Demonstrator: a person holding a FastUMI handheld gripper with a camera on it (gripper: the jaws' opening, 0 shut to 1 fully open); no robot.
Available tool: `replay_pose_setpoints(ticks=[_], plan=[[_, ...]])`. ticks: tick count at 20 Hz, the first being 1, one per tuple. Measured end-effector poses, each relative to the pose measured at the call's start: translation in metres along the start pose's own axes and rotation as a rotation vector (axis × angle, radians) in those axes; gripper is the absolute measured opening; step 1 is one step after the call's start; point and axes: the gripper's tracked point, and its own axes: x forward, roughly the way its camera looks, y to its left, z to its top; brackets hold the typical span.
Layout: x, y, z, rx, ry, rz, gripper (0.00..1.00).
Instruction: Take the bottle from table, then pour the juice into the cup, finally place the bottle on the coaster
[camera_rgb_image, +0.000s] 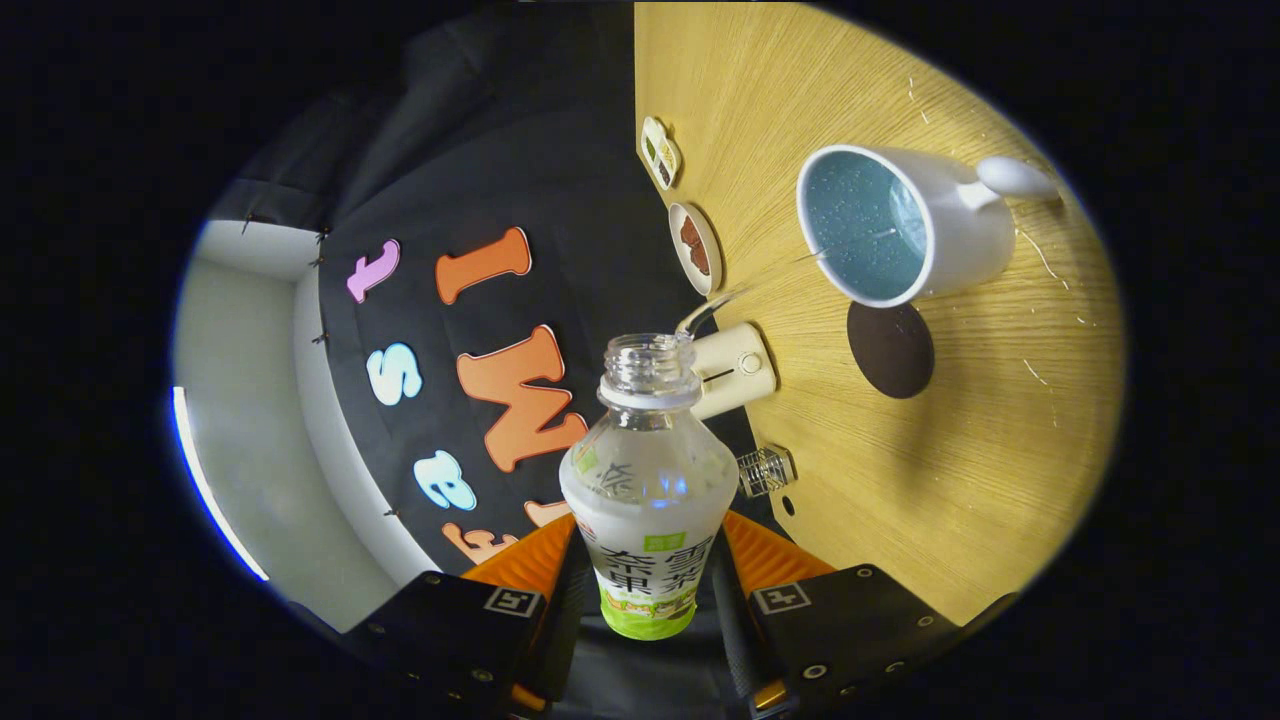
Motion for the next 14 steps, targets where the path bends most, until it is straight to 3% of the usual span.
replay_pose_setpoints(ticks=[14], plan=[[0.001,0.012,0.006,0.074,-0.014,0.027,0.62]])
